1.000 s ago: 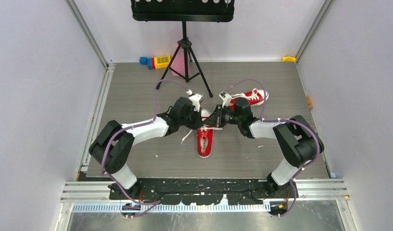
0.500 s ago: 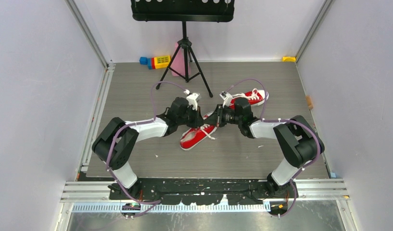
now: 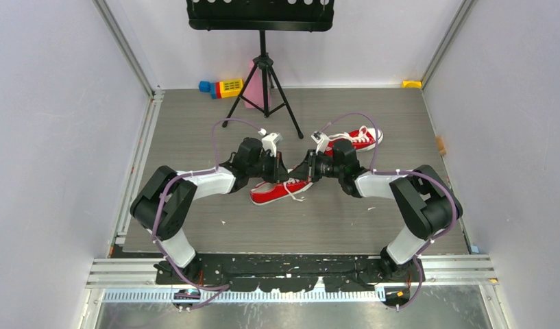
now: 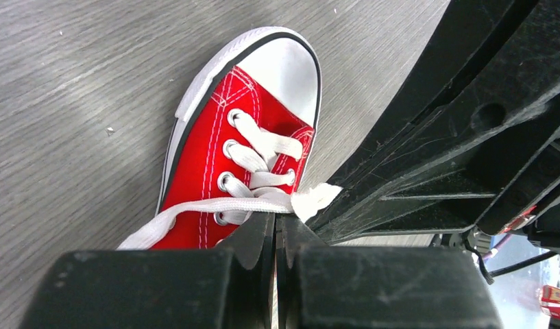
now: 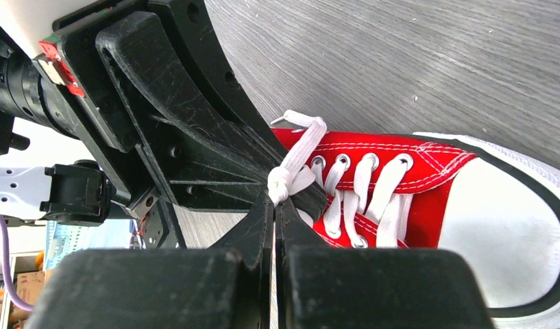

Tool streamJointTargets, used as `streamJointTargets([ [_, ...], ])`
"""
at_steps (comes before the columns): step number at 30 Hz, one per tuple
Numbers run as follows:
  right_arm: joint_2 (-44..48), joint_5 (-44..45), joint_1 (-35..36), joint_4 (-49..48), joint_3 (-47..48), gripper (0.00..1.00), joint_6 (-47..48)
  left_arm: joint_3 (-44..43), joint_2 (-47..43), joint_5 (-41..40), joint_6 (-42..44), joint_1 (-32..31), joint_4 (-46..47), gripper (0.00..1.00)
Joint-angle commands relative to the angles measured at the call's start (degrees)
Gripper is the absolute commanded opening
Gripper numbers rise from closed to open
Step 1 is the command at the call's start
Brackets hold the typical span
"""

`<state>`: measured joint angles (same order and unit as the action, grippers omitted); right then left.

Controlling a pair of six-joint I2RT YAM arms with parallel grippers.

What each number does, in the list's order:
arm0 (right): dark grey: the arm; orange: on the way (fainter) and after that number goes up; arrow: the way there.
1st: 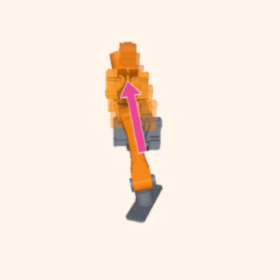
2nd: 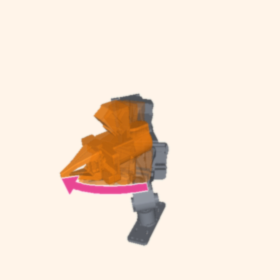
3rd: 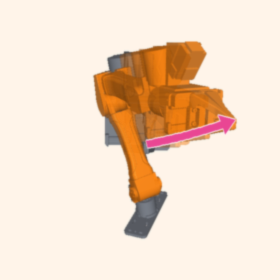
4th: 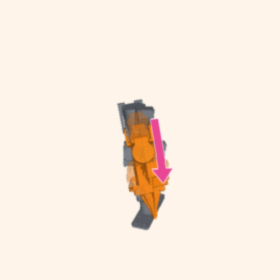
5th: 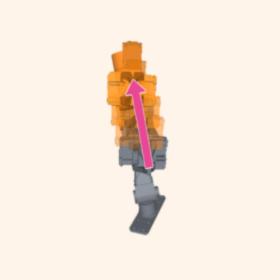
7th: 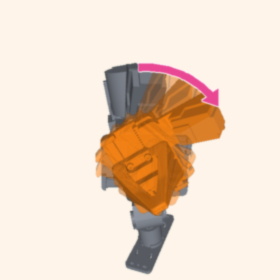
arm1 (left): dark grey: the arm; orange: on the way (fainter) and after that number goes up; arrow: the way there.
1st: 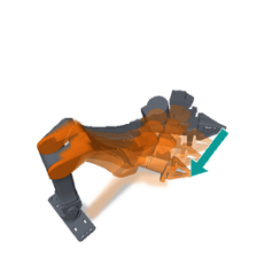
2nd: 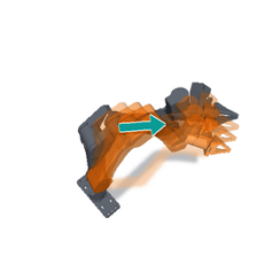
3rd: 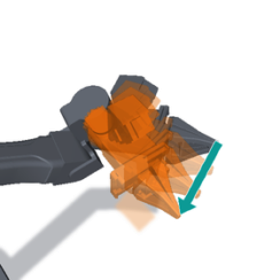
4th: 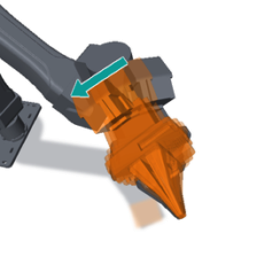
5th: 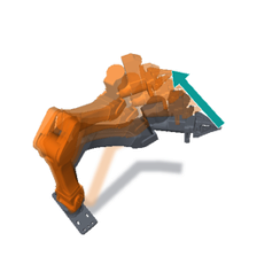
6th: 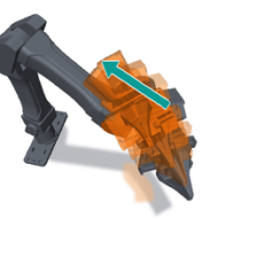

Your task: Tie the shoes

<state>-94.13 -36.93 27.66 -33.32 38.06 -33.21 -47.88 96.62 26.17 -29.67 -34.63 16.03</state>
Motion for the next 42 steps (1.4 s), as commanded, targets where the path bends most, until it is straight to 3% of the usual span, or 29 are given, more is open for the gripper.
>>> streamJointTargets([
  [1,2.9,1.5,0.3,-0.6,1.4,0.0,-0.4,-0.8,-0.6,6.5,-4.0,-0.3,1.5,0.0],
  [16,4.0,5.4,0.4,3.5,2.3,0.14,-1.4,-3.3,5.2,8.4,-4.9,1.6,3.7,0.0],
  [24,4.2,6.2,0.4,4.6,3.1,0.34,-1.4,-3.1,5.5,9.4,-4.9,2.7,4.0,0.0],
  [28,4.7,5.9,0.4,5.0,3.2,0.39,-1.4,-3.1,5.6,9.8,-5.0,3.2,4.0,0.0],
  [42,9.6,8.6,-0.4,7.1,0.2,0.48,-0.5,-3.1,5.9,10.5,-5.2,3.6,4.7,0.0],
])
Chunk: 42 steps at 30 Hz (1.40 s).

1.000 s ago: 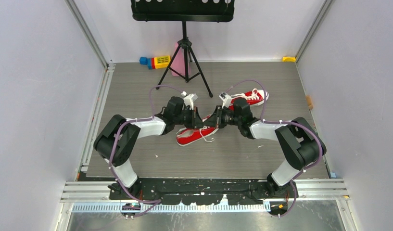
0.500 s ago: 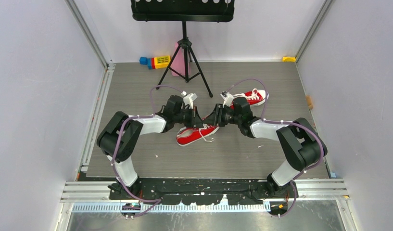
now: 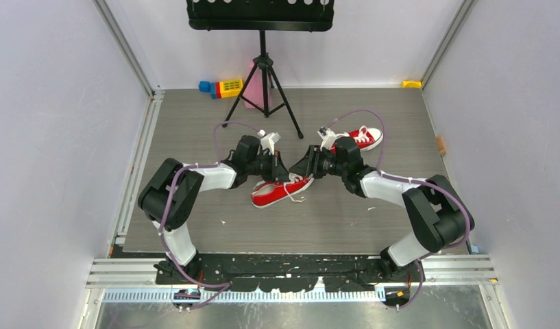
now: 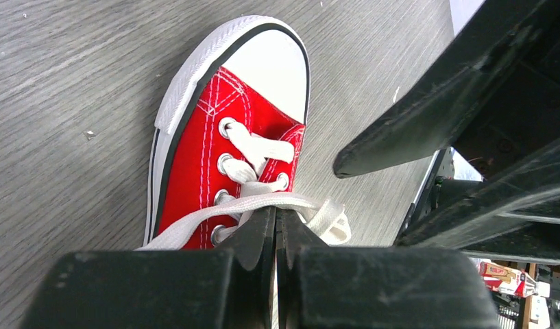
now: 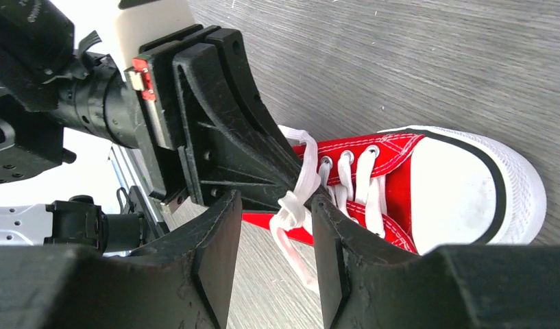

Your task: Tie the shoes

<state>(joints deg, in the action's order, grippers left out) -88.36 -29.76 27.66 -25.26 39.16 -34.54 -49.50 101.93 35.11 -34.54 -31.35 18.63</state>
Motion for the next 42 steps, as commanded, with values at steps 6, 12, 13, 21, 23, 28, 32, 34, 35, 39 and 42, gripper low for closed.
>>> streamJointTargets([
  [6,6.1,1.8,-2.3,-0.9,-3.5,0.45,0.6,-1.5,0.9,1.6,-0.6,0.5,2.4,0.0],
  [12,4.5,1.0,-3.0,-1.4,-5.3,0.33,0.2,-1.7,0.9,1.7,-0.5,0.6,2.5,0.0],
  [13,3.6,0.6,-3.0,-1.7,-5.3,0.31,0.1,-1.7,0.8,1.8,-0.5,0.6,2.4,0.0],
  [21,-3.8,-3.1,-2.9,-4.5,-3.2,0.27,-1.2,-1.6,0.4,1.9,-0.5,0.7,2.2,0.0],
  [23,-4.2,-3.5,-2.8,-4.9,-3.1,0.27,-1.4,-1.6,0.4,1.9,-0.6,0.7,2.2,0.0],
  [28,-4.6,-4.1,-2.3,-5.9,-2.9,0.29,-1.7,-1.6,0.3,2.0,-0.5,0.8,2.1,0.0],
  [32,-4.9,-4.5,-2.0,-7.0,-2.8,0.31,-2.4,-1.6,0.3,2.1,-0.4,0.8,2.1,0.0],
  [34,-5.2,-4.6,-1.8,-7.1,-2.5,0.31,-2.5,-1.7,0.2,2.1,-0.6,0.8,2.1,0.0],
  [35,-5.4,-4.7,-1.7,-7.1,-2.3,0.31,-2.5,-1.7,0.2,2.1,-0.6,0.8,2.1,0.0],
  [39,-6.0,-4.7,-0.7,-7.1,-1.8,0.31,-2.5,-1.8,0.2,2.2,-0.5,0.9,1.9,0.0],
  [42,-6.4,-4.6,-0.4,-7.2,-1.6,0.33,-2.6,-1.8,0.2,2.2,-0.5,0.9,1.9,0.0],
])
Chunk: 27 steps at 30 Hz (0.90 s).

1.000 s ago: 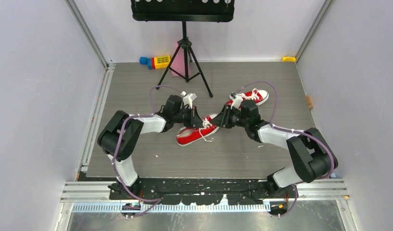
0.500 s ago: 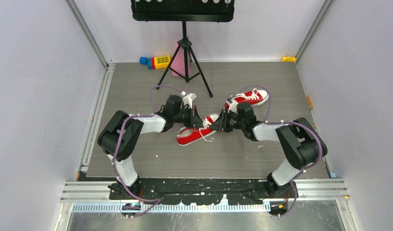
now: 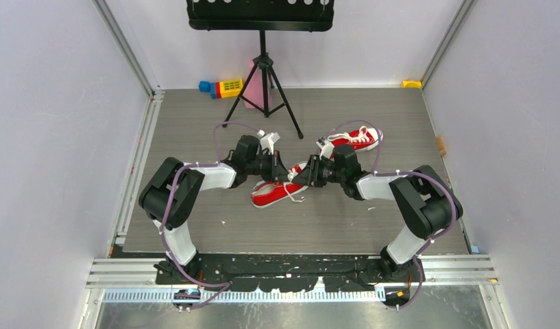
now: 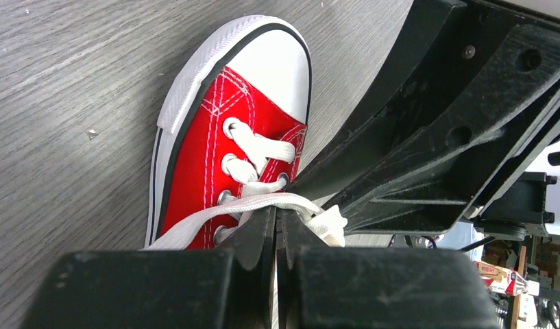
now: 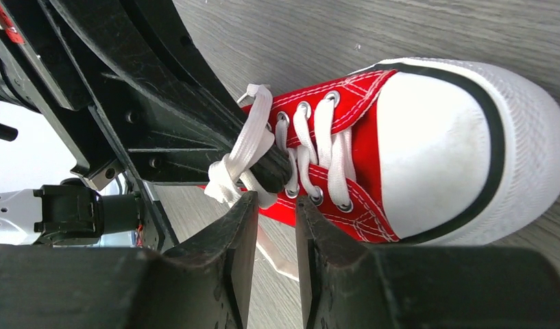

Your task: Tie the shoes

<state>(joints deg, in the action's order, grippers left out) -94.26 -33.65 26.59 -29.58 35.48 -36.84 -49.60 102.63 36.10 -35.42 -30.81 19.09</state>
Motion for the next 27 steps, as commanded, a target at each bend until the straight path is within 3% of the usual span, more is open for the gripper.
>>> streamJointTargets([
  [1,-0.5,-0.7,0.6,-2.9,2.2,0.33,-0.4,-1.7,-0.6,1.2,0.3,0.3,1.5,0.0],
  [9,-1.8,-1.3,1.1,-4.3,2.8,0.32,-1.5,-1.6,-0.5,1.2,0.4,0.4,1.5,0.0],
  [13,-2.2,-1.3,1.2,-4.3,3.3,0.23,-1.7,-1.7,-0.4,1.3,0.2,0.4,1.6,0.0],
  [19,-2.0,-1.5,1.2,-4.3,3.5,0.01,-1.6,-1.9,-1.0,0.9,1.0,0.6,-0.2,0.0],
  [27,-1.2,-0.7,1.2,-3.7,3.8,0.0,-1.1,-3.7,-4.5,-2.5,5.5,0.8,-9.8,0.01],
])
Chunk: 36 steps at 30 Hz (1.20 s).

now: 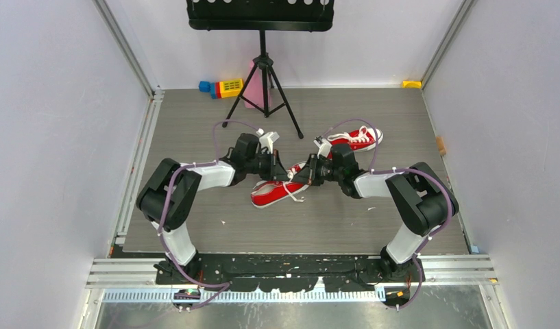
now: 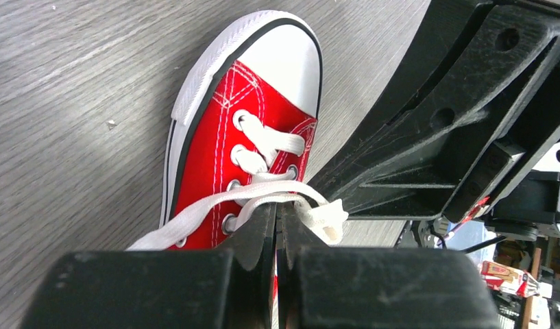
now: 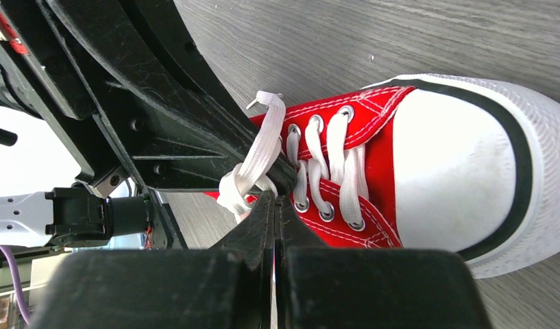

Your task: Tie the shoes

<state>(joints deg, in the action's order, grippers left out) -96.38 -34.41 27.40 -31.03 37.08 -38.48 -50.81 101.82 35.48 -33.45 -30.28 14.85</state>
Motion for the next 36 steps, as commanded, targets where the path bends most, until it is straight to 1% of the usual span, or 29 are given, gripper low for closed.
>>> streamJointTargets([
  [1,1.0,0.0,0.4,-2.2,2.3,0.0,0.5,-2.7,-4.2,-2.4,4.3,0.3,-6.9,0.02],
  [13,0.9,-0.1,0.4,-2.1,2.4,0.0,0.6,-4.1,-10.5,-7.1,9.3,0.3,-19.5,0.07],
  [18,0.9,-0.2,0.4,-2.1,2.5,0.0,0.6,-4.0,-14.6,-8.4,11.4,0.3,-24.2,0.16],
  [21,0.8,-0.2,0.4,-2.1,2.6,0.0,0.6,-3.2,-16.6,-6.5,10.8,0.2,-23.7,0.16],
  [25,0.9,-0.4,0.4,-2.1,2.5,0.0,0.7,-1.9,-17.0,-3.8,8.3,-1.0,-19.6,0.17],
  [29,0.9,-0.4,0.4,-2.0,2.5,0.0,0.6,-1.7,-15.4,-1.7,5.6,-1.4,-15.8,0.19],
  [34,1.1,-0.4,0.4,-2.0,2.5,0.0,0.7,-2.3,-13.5,-1.5,4.8,-1.5,-15.2,0.2],
  [36,1.1,-0.4,0.4,-1.9,2.4,0.0,0.8,-2.7,-12.6,-1.3,4.5,-1.6,-13.6,0.19],
])
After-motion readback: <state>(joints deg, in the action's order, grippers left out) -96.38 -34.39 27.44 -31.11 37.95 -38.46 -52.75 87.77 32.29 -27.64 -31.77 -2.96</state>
